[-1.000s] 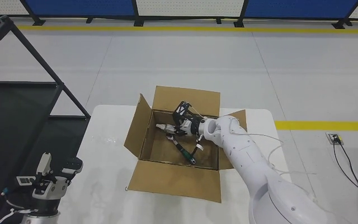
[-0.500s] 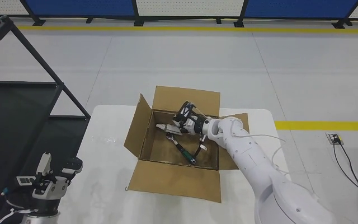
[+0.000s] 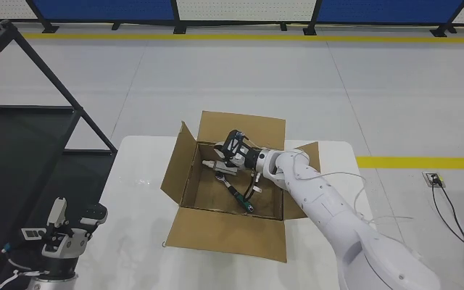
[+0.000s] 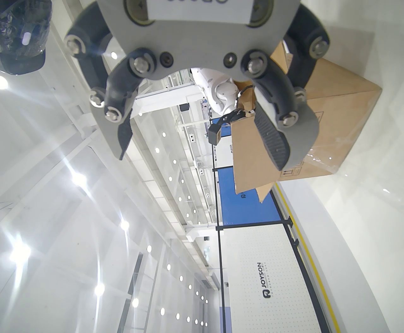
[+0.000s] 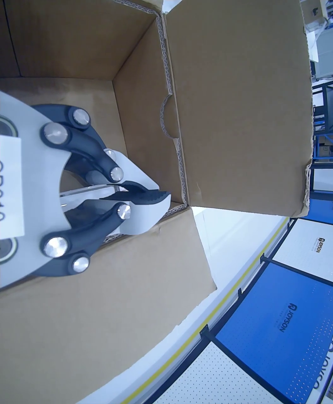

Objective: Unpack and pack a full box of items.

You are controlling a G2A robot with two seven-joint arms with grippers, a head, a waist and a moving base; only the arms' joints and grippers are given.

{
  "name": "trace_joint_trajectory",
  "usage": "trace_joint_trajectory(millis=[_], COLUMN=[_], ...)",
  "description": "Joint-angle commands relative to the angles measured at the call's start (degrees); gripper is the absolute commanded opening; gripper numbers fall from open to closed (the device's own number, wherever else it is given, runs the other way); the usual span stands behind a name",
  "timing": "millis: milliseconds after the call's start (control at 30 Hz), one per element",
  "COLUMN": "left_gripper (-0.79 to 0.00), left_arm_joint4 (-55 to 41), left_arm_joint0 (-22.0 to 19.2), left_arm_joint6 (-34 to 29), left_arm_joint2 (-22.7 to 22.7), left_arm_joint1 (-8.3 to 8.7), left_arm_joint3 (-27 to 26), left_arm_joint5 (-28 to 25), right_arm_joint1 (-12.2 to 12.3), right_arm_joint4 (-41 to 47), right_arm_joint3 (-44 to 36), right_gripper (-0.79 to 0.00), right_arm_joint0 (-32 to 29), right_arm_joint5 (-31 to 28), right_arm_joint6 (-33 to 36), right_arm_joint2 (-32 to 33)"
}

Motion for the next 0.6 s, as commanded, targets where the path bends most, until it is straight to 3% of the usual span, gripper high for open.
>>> trace_joint_trajectory(millis=[0,167,200,233,533,567], left_gripper=[0.0,0.0,0.0,0.0,0.0,0.0], left_arm_joint4=[0.0,0.0,0.0,0.0,0.0,0.0], left_arm_joint0=[0.0,0.0,0.0,0.0,0.0,0.0], left_arm_joint6=[0.0,0.0,0.0,0.0,0.0,0.0], left_arm_joint2=[0.0,0.0,0.0,0.0,0.0,0.0], left_arm_joint1=[0.0,0.0,0.0,0.0,0.0,0.0], left_arm_joint3=[0.0,0.0,0.0,0.0,0.0,0.0], left_arm_joint5=[0.0,0.0,0.0,0.0,0.0,0.0], right_arm_joint1=[0.0,0.0,0.0,0.0,0.0,0.0], right_arm_joint4=[0.0,0.0,0.0,0.0,0.0,0.0], right_arm_joint3=[0.0,0.0,0.0,0.0,0.0,0.0], right_gripper=[-0.785,-0.785,-0.64,-0.154,-0.154,0.0], right_arm_joint0=[0.0,0.0,0.0,0.0,0.0,0.0], right_arm_joint5=[0.0,0.0,0.0,0.0,0.0,0.0], right_arm_joint6=[0.0,0.0,0.0,0.0,0.0,0.0], right_arm_joint2=[0.0,0.0,0.0,0.0,0.0,0.0])
